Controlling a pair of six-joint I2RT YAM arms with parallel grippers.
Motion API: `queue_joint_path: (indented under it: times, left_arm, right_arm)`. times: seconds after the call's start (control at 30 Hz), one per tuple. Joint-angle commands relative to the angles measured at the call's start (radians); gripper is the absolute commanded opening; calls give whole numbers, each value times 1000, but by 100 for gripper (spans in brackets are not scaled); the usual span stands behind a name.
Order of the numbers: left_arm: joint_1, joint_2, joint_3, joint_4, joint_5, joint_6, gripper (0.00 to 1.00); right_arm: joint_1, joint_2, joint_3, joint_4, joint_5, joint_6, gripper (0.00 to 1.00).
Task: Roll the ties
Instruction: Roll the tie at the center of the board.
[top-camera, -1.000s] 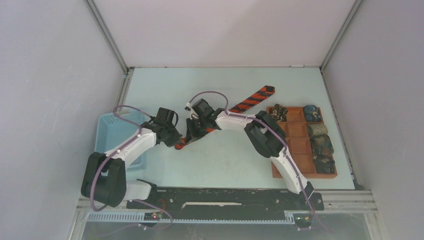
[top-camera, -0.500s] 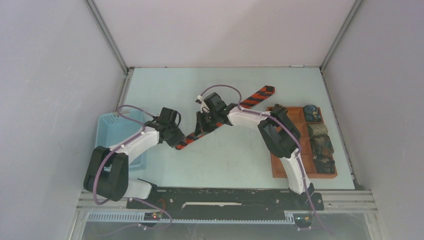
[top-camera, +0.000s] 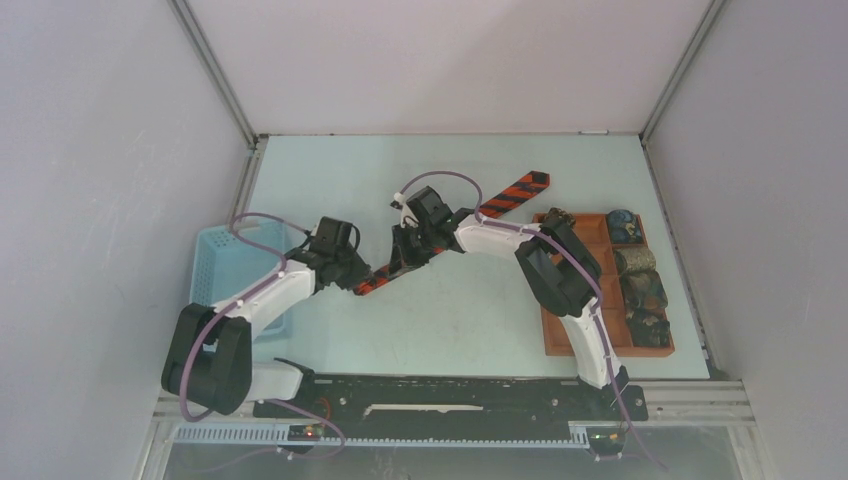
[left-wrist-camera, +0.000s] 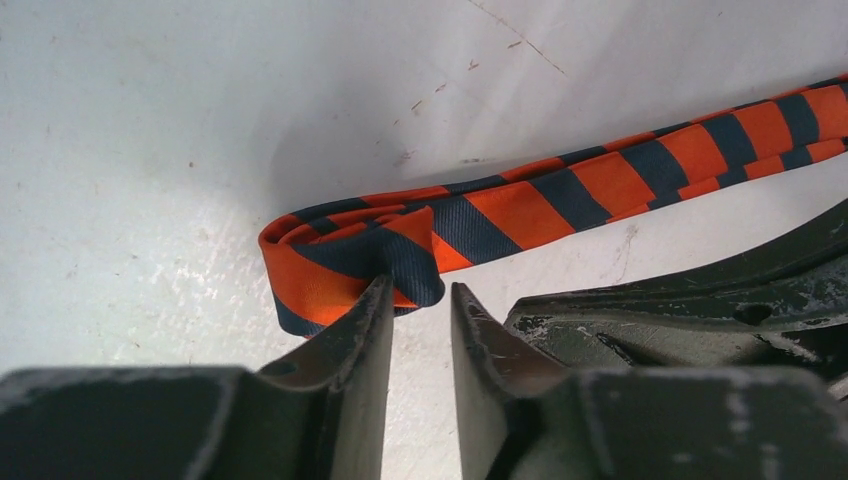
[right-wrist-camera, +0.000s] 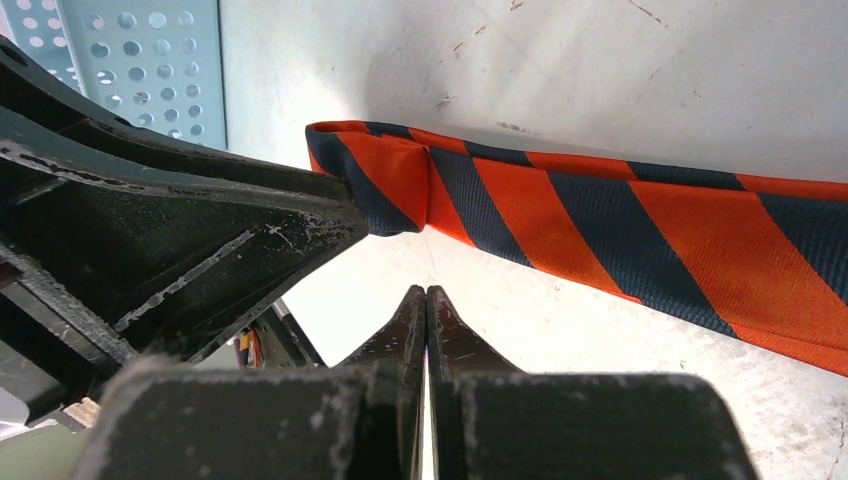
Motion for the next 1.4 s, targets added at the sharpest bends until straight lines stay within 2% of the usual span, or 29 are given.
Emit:
queue_joint_path:
  times: [0.0,0.13,0.3,0.37,0.67,1.17,1.37]
  left_arm:
    - [-5,-41,-33,38,0,-17,28]
    - [-6,-55,-55,52,1,-21,19]
    - [-6,-65,-68,54,-7,-23,2]
    - [-5,-64,-70,55,-6,-23,0]
    - [-5,-93,-84,63,-6,-14,0]
    - [15,-166,-120,29,-18,6,1]
    - [26,-218,-141,23,-11,17,23]
  right_arm:
    - [8,-39,35,22,7,3,0]
    - [14,-31,55,16,7,8,0]
    - [19,-22,81,0,9,7,2]
    - [20,-15,94,-4,10,6,3]
    - [38,44,175,-42,-2,6,8]
    - [58,102,227,-47,-36,5,8]
    - [70,116,245,-47,-44,8,8]
